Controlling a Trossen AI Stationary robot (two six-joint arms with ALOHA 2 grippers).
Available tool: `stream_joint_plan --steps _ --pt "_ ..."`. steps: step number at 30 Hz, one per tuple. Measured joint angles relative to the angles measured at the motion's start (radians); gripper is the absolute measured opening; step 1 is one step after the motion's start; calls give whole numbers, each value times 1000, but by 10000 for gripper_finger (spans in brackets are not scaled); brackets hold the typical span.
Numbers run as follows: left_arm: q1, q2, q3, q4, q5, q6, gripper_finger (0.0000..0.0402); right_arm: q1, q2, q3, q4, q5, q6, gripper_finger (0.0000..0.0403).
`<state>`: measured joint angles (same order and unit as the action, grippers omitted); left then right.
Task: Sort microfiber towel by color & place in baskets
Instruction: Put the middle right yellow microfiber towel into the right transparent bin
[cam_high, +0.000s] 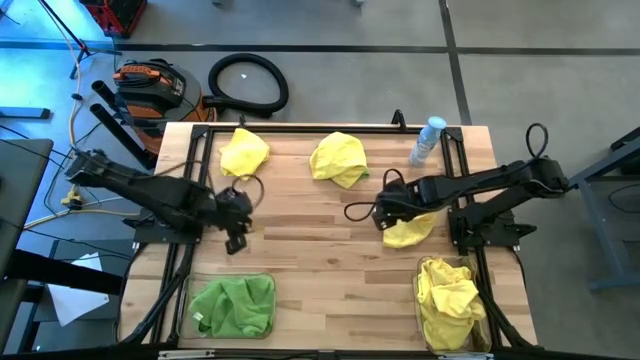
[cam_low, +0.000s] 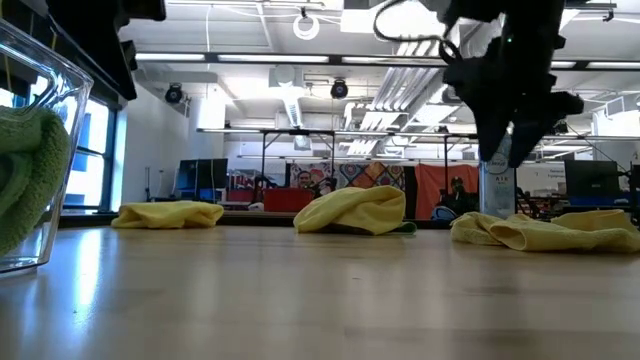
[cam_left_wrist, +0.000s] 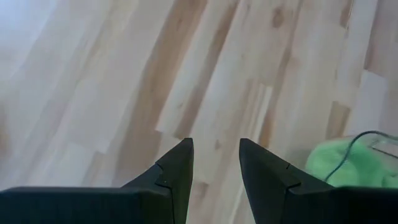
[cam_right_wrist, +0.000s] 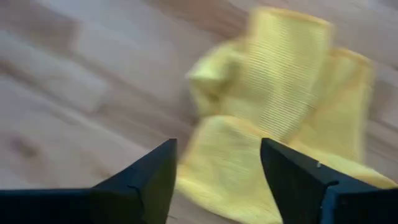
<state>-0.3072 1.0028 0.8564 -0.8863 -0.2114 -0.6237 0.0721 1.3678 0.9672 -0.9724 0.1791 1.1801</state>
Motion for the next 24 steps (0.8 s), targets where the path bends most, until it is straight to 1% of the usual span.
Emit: stream_joint_plan --steps 5,9,12,14,20,22,24 --pt "54 -173 -60 -4 0 81 119 -41 27 0 -108 8 101 281" --pt "100 -284 -79 -10 0 149 119 -79 91 0 -103 -9 104 305" --pt "139 -353 -87 -10 2 194 119 -111 164 0 -84 -15 99 311" --pt "165 -389 -90 -12 21 219 119 -133 214 0 -85 -19 98 312" --pt "218 -448 -90 -14 45 278 119 -171 324 0 -75 -65 48 312" --pt "226 -452 -90 -14 45 290 119 -175 340 -18 -34 -85 47 312" --pt "235 -452 -90 -14 43 295 119 -178 335 -74 63 -121 60 312"
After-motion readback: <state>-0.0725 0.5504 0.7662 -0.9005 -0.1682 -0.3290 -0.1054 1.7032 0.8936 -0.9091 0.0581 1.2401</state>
